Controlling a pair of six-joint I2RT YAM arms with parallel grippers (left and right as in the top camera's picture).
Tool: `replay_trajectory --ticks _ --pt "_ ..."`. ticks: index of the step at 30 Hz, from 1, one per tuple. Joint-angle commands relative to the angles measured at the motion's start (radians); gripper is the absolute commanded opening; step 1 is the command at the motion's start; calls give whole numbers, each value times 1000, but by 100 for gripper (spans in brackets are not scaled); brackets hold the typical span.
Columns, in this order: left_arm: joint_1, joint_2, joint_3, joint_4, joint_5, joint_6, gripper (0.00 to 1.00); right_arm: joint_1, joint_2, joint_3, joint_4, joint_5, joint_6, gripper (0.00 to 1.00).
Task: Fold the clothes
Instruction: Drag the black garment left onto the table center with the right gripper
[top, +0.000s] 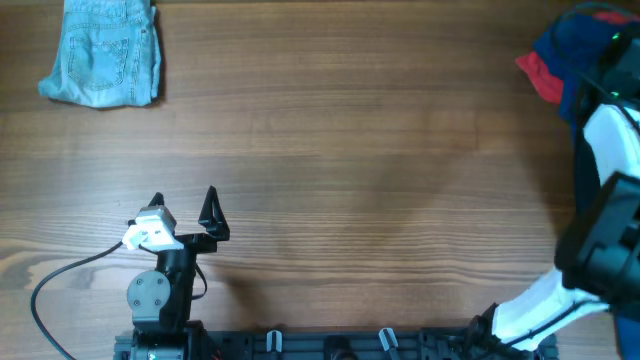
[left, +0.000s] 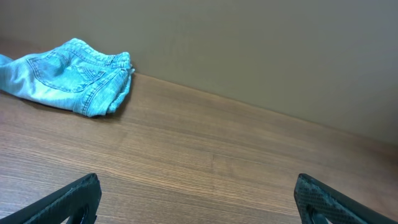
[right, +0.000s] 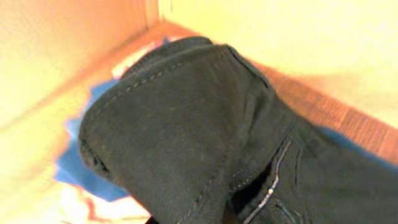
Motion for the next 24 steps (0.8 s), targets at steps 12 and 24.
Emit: replay_trajectory --ticks 12,24 --pt "7 -9 -2 -5 -10 21 100 661 -78 -4 -106 -214 23 4" --pt "7 -9 -2 -5 -9 21 100 1208 -65 -8 -251 -440 76 5"
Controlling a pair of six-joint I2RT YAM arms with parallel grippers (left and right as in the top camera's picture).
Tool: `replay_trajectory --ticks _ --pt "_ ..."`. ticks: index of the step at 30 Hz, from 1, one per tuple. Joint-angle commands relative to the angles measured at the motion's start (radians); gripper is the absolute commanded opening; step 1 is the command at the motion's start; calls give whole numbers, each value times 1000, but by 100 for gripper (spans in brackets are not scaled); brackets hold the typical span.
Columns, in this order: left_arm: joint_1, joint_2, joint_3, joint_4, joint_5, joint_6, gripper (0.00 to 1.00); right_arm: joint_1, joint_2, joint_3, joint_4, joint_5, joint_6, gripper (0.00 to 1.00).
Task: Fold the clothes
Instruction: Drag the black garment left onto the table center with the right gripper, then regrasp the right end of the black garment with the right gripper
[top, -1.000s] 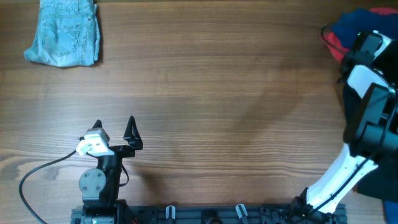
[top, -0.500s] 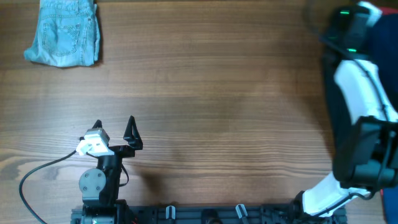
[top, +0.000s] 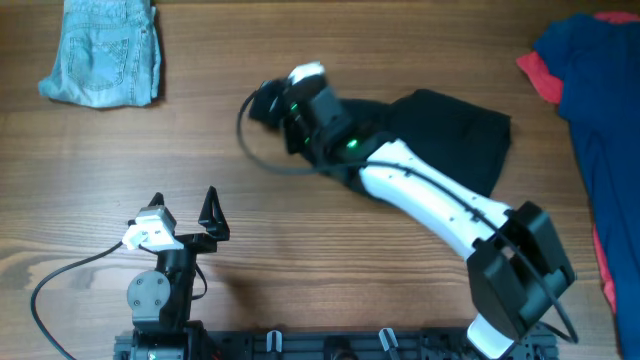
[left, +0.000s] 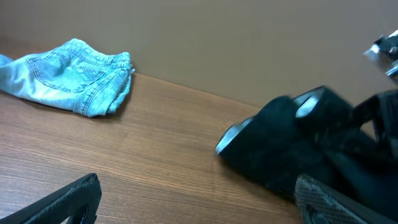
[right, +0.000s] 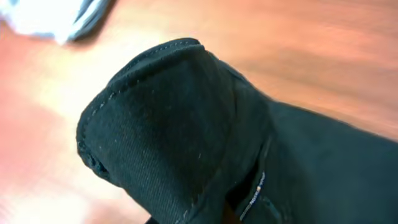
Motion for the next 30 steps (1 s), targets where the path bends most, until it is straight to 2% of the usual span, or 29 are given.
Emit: replay_trajectory --ticks 1,2,3,4,8,12,15,20,23,26,30 --pt "7 -9 -2 -5 -10 21 100 76 -13 1 -18 -115 17 16" --pt "7 -9 -2 -5 -9 21 100 98 -13 2 -24 -115 14 62" --pt "7 -9 -2 -5 -10 21 100 109 -14 3 -24 -114 11 94" --pt "7 -9 -2 -5 -9 21 100 113 -23 10 -32 -114 -2 99" --pt "7 -9 -2 -5 -10 21 100 72 -150 30 -66 -114 4 100" --pt "7 -9 -2 -5 -9 21 100 -85 -394 31 -249 -37 18 99" --pt "7 -9 -2 -5 -10 21 100 -313 -511 31 -477 -9 18 99" --pt "7 -9 -2 -5 -9 21 100 -667 -507 10 -798 -12 10 100" --pt "7 -9 -2 -5 -10 21 100 -836 -506 -60 -777 -61 0 100" --pt "7 -9 -2 -5 -10 21 100 -960 -495 -156 -708 -270 -115 100" --pt "7 -9 -2 -5 -9 21 100 -1018 -457 -286 -599 -420 -117 100"
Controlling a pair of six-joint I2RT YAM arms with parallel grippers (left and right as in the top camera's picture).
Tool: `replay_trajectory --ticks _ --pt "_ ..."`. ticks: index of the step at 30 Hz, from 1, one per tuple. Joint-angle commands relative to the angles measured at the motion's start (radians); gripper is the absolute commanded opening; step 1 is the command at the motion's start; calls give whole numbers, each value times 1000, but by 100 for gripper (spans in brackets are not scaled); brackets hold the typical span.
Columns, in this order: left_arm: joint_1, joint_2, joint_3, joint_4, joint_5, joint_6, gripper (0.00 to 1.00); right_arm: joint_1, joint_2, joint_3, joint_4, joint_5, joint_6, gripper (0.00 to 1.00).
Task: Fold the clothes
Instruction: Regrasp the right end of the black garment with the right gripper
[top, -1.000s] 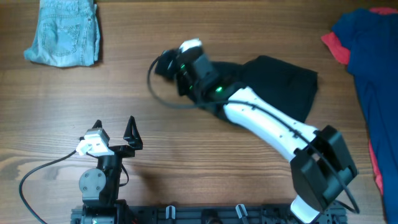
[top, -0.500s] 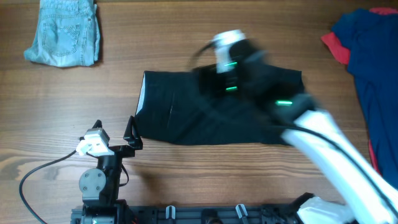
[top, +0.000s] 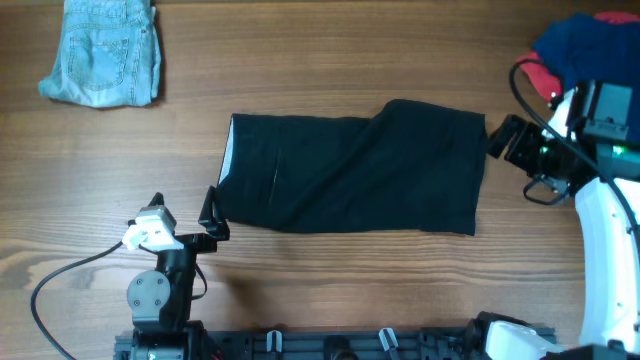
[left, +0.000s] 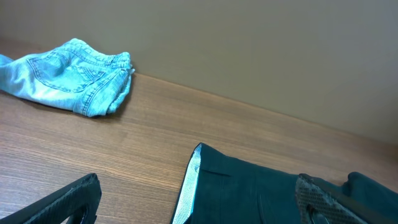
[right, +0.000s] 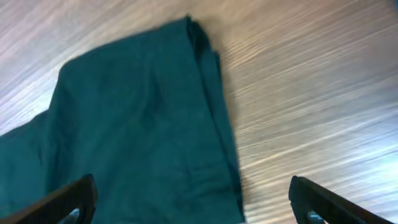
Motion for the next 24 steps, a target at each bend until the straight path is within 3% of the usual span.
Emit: replay_trajectory --ticks 1,8,19,24 --pt "7 -9 -2 -5 -10 21 100 -10 53 -107 89 -195 -38 100" --pt "7 -9 -2 -5 -10 21 100 -4 201 -179 216 -35 0 99" --pt "7 -9 -2 -5 -9 21 100 79 401 -179 277 -80 -76 92" --pt "7 -9 -2 -5 -10 21 100 89 459 -179 283 -15 -76 89"
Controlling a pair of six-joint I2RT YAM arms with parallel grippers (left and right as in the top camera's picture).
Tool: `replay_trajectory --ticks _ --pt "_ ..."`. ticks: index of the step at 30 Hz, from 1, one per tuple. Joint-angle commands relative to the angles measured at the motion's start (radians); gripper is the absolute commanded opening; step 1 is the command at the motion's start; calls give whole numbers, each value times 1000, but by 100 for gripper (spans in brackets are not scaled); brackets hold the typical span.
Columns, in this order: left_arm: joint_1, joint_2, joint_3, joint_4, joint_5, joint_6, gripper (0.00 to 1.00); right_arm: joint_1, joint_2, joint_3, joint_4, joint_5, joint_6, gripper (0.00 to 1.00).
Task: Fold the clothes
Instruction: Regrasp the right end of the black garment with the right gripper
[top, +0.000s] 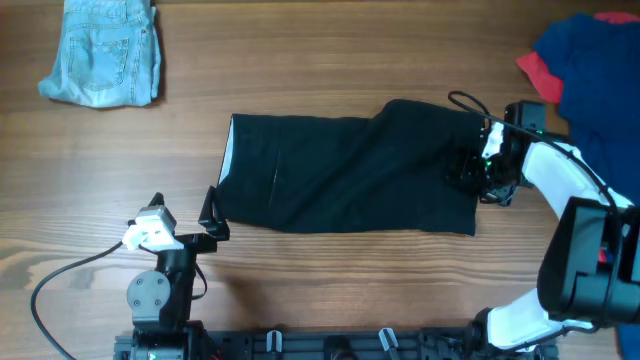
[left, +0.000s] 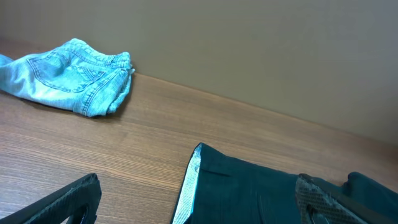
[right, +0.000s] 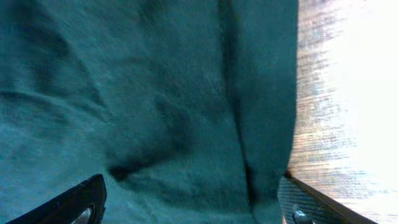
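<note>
Black shorts (top: 340, 170) lie spread flat in the middle of the table, a pale lining strip along their left edge (left: 189, 186). My right gripper (top: 478, 172) hangs low over their right edge, open, its fingers wide apart with dark fabric (right: 155, 93) filling the space between them; in the wrist view my right gripper (right: 193, 211) shows nothing pinched. My left gripper (top: 185, 203) rests open near the table's front, just off the shorts' front-left corner; in its wrist view my left gripper (left: 196, 208) faces that corner (left: 267, 193).
Folded light-blue jeans (top: 100, 50) sit at the far left corner, also in the left wrist view as jeans (left: 74, 74). A pile of blue and red clothes (top: 590, 60) lies at the far right. Bare wooden table (top: 350, 290) runs along the front.
My right gripper was open just off the shorts' right edge; now it is lower and further left, over that edge, fabric between its open fingers. The shorts and left arm are unchanged.
My right gripper was shut on the black shorts at the pile on the far right. Then it held them over the table's middle-left, fabric trailing behind. Then the shorts lay flat and the gripper stood open beside them. Now it is down over their right edge.
</note>
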Motion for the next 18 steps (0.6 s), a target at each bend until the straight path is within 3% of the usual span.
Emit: replay_trajectory --ticks 1,8,9,10,11,15,18 --pt "7 -9 -2 -5 -10 21 100 5 49 -5 8 54 -13 89" --pt "7 -9 -2 -5 -9 21 100 5 49 0 44 117 -2 87" --pt "7 -9 -2 -5 -10 21 100 5 50 -2 41 99 -5 81" --pt "7 -9 -2 -5 -10 21 100 5 50 -6 42 76 -14 66" --pt "7 -9 -2 -5 -9 21 100 6 50 -16 57 19 -37 40" --pt "7 -9 -2 -5 -10 21 100 6 49 -23 62 26 5 4" --pt "7 -9 -2 -5 -9 21 100 2 39 -9 60 96 82 4"
